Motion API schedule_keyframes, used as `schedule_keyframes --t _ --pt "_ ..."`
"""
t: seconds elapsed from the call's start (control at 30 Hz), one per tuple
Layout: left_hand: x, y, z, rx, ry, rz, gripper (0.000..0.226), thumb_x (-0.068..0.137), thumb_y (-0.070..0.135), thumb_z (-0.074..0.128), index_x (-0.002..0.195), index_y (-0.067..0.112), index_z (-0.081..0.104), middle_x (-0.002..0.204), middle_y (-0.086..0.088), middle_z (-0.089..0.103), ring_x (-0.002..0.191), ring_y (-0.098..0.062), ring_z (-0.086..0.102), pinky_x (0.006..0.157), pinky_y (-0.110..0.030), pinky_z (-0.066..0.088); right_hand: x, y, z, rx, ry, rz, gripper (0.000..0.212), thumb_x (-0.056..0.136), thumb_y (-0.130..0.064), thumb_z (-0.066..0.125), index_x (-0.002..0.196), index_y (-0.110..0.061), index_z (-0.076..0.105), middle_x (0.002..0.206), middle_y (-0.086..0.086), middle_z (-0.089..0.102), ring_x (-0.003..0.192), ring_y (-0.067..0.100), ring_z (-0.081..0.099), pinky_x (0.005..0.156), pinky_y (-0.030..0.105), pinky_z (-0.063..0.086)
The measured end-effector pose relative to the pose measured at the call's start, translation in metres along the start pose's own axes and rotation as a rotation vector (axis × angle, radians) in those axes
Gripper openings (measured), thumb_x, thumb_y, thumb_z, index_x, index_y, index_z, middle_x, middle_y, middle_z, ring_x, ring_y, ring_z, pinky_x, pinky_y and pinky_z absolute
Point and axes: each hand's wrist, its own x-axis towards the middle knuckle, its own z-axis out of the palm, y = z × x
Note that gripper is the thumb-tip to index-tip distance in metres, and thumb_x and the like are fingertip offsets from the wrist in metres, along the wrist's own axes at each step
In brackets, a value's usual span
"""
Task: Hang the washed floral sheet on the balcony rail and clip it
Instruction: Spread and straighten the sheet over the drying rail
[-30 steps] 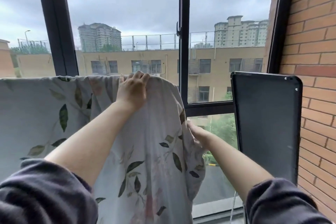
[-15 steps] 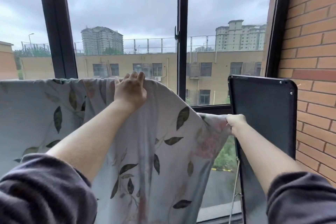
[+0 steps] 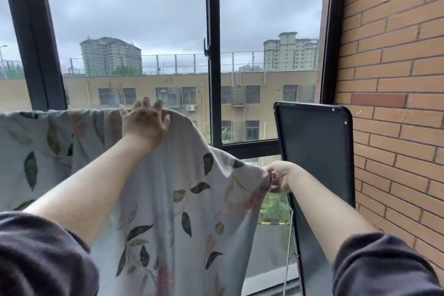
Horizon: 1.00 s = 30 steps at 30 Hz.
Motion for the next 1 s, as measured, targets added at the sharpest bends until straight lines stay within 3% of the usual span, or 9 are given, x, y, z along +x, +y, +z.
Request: schedule_keyframes --t 0.13,0.2,0.33,0.47,0.57,0.63,0.73,0.87,1.0 --pt "0.009 -0.016 0.008 -0.028 0.037 0.041 0.031 0.095 0.041 0.041 0.107 0.014 0.047 0.110 -0.015 0.058 0.108 -0.034 0.052 0.099 -0.058 0.029 0.012 -0.034 -0.021 0.580 0.367 -0.465 0.030 0.091 0.002 0.048 0.070 -0.020 0.051 0.075 0.005 0.056 0.059 0.014 0.049 0.058 0.028 0.043" --pt "0.013 -0.023 0.011 -0.100 0.064 0.080 0.031 0.095 0.045 0.041 0.101 0.016 0.051 0.105 -0.011 0.063 0.100 -0.031 0.057 0.097 -0.052 0.030 0.012 -0.054 -0.040 0.669 0.439 -0.524 0.030 0.090 0.001 0.048 0.070 -0.021 0.051 0.081 0.005 0.056 0.061 0.014 0.049 0.059 0.029 0.044" --pt "0.026 -0.028 0.009 -0.378 0.157 0.131 0.019 0.093 0.030 0.052 0.094 0.017 0.067 0.092 -0.012 0.071 0.084 -0.031 0.063 0.081 -0.043 0.046 0.015 -0.085 -0.065 0.537 0.454 -0.475 0.031 0.091 0.002 0.042 0.070 -0.019 0.051 0.070 0.002 0.051 0.051 0.015 0.051 0.044 0.019 0.041" --pt "0.043 -0.023 0.014 -0.448 0.188 0.069 0.017 0.091 0.020 0.055 0.092 0.011 0.069 0.089 -0.019 0.070 0.083 -0.036 0.063 0.070 -0.039 0.050 0.005 -0.105 -0.079 0.455 0.428 -0.510 0.030 0.091 0.004 0.045 0.070 -0.018 0.051 0.057 0.003 0.056 0.029 0.009 0.051 0.032 0.016 0.041" --pt "0.057 -0.032 0.005 -0.582 0.307 -0.037 0.022 0.095 0.019 0.051 0.092 0.003 0.066 0.086 -0.019 0.069 0.077 -0.031 0.063 0.066 -0.034 0.044 -0.001 -0.114 -0.087 0.396 0.467 -0.564 0.027 0.089 0.000 0.053 0.068 -0.018 0.054 0.066 0.005 0.064 0.055 0.017 0.061 0.054 0.029 0.053" --pt "0.063 -0.046 -0.002 -0.624 0.215 0.016 0.028 0.096 0.027 0.049 0.094 0.002 0.063 0.082 -0.014 0.067 0.073 -0.027 0.064 0.069 -0.035 0.049 -0.001 -0.120 -0.091 0.323 0.559 -0.601 0.026 0.085 -0.001 0.057 0.066 -0.018 0.056 0.081 0.009 0.063 0.070 0.021 0.057 0.067 0.036 0.052" --pt "0.052 -0.059 -0.006 -0.380 -0.122 0.237 0.049 0.090 0.057 0.037 0.100 0.017 0.063 0.087 -0.002 0.065 0.079 -0.022 0.064 0.077 -0.040 0.054 0.000 -0.127 -0.092 0.270 0.550 -0.622 0.028 0.086 0.002 0.054 0.067 -0.018 0.054 0.073 0.004 0.055 0.063 0.016 0.050 0.058 0.030 0.043" --pt "0.045 -0.064 0.007 -0.327 0.028 0.317 0.030 0.092 0.046 0.047 0.082 0.028 0.069 0.078 0.002 0.068 0.075 -0.022 0.063 0.069 -0.036 0.049 0.000 -0.132 -0.094 0.293 0.612 -0.600 0.026 0.085 -0.001 0.057 0.067 -0.019 0.055 0.075 0.004 0.057 0.065 0.020 0.053 0.055 0.027 0.043" --pt "0.055 -0.067 0.009 -0.422 0.090 0.291 0.039 0.092 0.039 0.050 0.056 0.026 0.049 0.058 -0.003 0.059 0.062 -0.027 0.061 0.065 -0.042 0.052 -0.006 -0.134 -0.093 0.254 0.535 -0.606 0.029 0.087 0.002 0.053 0.067 -0.018 0.054 0.076 0.006 0.057 0.062 0.018 0.051 0.063 0.033 0.045"
